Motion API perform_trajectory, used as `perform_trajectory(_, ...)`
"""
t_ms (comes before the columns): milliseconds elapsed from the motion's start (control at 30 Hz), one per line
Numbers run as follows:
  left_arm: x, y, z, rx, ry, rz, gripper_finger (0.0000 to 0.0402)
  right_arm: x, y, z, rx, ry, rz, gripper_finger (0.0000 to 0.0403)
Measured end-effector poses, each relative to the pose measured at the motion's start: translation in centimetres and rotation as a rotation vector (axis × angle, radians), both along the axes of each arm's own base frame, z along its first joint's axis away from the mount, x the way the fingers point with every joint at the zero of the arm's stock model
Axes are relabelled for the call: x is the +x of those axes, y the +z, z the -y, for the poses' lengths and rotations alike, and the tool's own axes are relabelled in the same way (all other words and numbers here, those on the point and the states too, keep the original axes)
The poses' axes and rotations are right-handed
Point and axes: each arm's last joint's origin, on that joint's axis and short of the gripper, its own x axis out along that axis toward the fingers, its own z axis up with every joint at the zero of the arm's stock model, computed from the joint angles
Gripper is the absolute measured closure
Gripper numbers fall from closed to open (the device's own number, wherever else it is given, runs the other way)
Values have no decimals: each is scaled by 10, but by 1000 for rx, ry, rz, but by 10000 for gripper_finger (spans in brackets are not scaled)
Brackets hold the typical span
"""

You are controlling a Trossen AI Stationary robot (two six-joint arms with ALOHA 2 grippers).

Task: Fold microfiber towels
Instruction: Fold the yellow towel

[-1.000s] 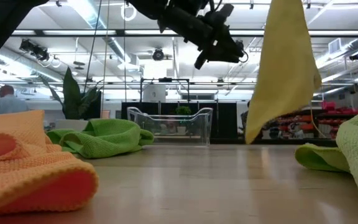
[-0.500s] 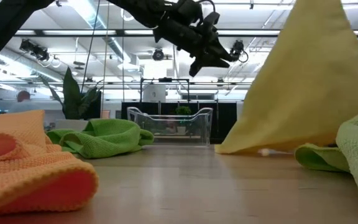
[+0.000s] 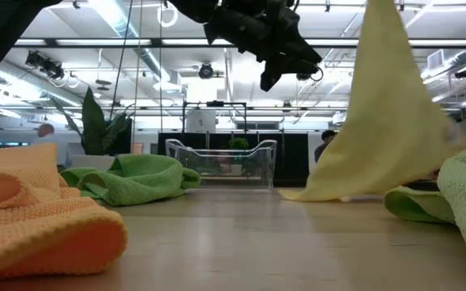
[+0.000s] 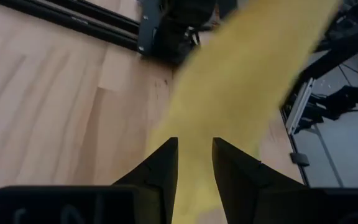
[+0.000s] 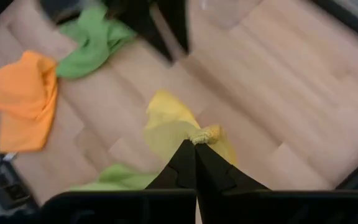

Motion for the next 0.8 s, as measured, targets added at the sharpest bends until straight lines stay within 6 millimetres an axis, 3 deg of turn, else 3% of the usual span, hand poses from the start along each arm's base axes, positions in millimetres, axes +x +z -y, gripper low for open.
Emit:
perform_trajectory(333, -4, -4, 11, 14, 36, -96, 294, -18, 29, 44, -152, -28, 53, 403)
perform_trajectory(600, -15, -27, 10, 177, 241, -301, 294, -33, 56, 57, -233, -23, 126, 403)
perform_trajectory(800, -13, -47, 6, 146, 273, -307, 294, -42, 70, 61, -272, -17, 167, 403)
